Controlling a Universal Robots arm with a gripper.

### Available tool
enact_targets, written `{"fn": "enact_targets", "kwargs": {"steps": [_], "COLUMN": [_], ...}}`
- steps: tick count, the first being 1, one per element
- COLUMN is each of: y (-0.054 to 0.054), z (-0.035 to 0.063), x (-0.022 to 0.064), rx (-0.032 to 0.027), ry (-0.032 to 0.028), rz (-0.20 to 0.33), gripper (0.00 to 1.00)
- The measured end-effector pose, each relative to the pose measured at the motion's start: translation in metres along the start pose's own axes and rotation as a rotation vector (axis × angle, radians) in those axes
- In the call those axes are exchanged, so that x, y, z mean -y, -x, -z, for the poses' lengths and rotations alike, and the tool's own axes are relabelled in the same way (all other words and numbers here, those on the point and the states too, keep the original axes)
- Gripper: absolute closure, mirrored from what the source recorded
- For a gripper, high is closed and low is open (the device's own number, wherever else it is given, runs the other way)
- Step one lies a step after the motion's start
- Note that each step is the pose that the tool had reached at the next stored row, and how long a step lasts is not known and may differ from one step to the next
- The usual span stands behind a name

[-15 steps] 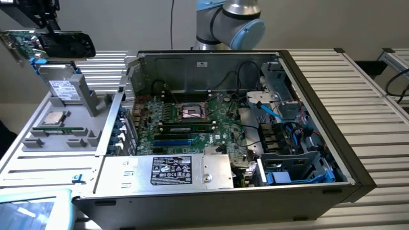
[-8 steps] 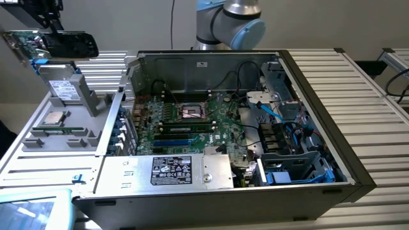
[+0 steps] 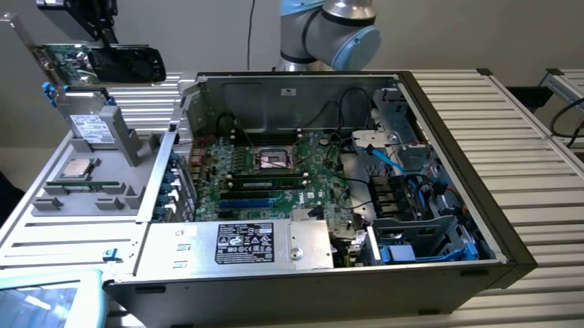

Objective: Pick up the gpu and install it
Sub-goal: 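Pick up the gpu and move the gpu toward the slot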

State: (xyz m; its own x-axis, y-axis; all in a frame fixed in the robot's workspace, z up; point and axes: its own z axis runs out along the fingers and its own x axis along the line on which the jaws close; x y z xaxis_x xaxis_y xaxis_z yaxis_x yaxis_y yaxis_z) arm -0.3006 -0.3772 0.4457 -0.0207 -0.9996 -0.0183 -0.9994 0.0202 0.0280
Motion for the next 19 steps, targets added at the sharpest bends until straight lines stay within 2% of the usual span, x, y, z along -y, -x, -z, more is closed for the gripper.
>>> {"fn": "enact_targets", "kwargs": {"steps": [8, 19], "y": [-0.001, -0.001], "z": [0.0010, 0.0021], "x": [0.0349, 0.0774], "rx": [0.0008, 0.0046], "ry": [0.0009, 0.0051], "rz": [0.002, 0.006], "gripper": [0.72, 0.72]}}
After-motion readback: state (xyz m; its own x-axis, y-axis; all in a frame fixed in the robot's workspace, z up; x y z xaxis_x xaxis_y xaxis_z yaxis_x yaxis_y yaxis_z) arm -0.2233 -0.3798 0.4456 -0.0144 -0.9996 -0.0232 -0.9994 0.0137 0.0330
